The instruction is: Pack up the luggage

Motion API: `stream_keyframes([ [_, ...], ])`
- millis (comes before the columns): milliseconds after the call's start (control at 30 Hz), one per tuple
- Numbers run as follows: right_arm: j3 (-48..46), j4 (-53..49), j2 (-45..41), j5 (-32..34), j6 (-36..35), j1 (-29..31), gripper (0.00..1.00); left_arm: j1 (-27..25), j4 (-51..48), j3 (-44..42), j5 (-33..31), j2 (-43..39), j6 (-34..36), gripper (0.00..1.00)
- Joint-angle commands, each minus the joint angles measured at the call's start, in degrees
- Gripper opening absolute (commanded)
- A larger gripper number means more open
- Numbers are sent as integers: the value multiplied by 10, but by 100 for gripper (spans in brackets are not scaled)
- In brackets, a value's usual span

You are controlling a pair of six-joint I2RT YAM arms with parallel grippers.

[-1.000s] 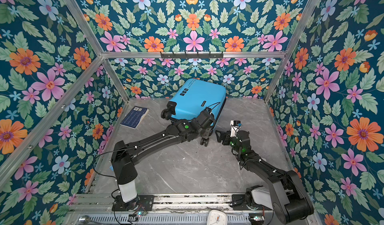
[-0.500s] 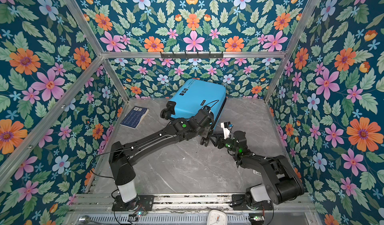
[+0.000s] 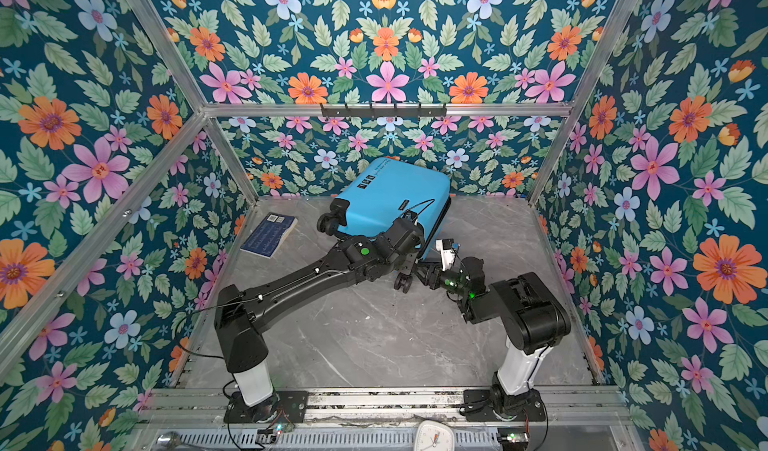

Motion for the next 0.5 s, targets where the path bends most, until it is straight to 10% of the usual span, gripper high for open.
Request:
stream_keyframes([
  [0,12,97,17,-12,42,1,40,-5,86,6,1,-21,4,0],
  [467,21,99,6,-20,57,1,31,-4,86,1,-1,-20,5,0],
])
